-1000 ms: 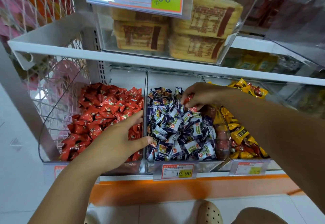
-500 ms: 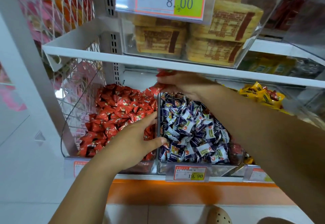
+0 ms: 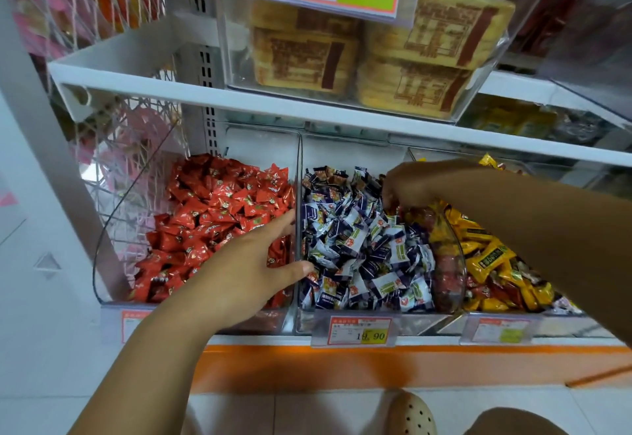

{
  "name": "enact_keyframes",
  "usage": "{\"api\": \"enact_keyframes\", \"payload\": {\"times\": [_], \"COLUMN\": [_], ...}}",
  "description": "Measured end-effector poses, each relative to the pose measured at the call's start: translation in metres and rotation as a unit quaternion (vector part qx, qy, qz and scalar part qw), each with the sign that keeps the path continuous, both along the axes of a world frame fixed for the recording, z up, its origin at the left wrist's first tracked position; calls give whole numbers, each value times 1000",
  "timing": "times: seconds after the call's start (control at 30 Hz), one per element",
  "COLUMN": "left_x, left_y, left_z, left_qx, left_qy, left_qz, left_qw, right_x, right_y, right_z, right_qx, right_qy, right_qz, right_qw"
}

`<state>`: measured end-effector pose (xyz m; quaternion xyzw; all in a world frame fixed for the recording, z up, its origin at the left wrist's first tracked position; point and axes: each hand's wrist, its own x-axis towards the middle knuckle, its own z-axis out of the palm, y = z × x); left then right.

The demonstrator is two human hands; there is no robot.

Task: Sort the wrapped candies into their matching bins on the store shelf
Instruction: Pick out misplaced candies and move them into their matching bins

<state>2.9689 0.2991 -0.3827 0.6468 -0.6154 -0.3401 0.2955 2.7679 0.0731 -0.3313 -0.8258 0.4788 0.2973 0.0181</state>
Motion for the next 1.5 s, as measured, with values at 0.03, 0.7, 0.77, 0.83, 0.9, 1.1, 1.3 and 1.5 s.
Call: {"api": "enact_keyframes", "payload": {"times": [0.03, 0.7, 0.77, 0.83, 0.9, 1.1, 1.3, 1.5], "left_x": [0, -2, 0, 1, 0, -1, 0, 3], "left_y": [0, 1, 0, -1, -2, -1, -4, -4], "left_z": [0, -1, -2, -2, -1, 0, -1, -8], "left_qx": [0, 9, 15, 14, 10, 5, 6, -5], "left_qy": [-1, 16, 20, 21, 23, 24, 18, 41], "left_qz": [-1, 5, 2, 0, 0, -8, 0, 2], "left_qw": [1000, 1000, 1000, 1000, 1000, 1000, 1000, 999], "right_x": [0, 61, 61, 46, 24, 8, 8, 9], "right_y": [2, 37, 24, 11, 5, -6, -17, -22], "right_z": [-2, 34, 28, 26, 22, -7, -7, -14], "right_qx": [-4, 166, 129, 49, -2, -26, -71, -93], "right_qy": [27, -432, -401, -296, -164, 63, 96, 136], "right_qz": [12, -28, -35, -21, -6, 43, 103, 134], "right_qw": [1000, 886, 906, 954, 986, 997, 987, 977]}}
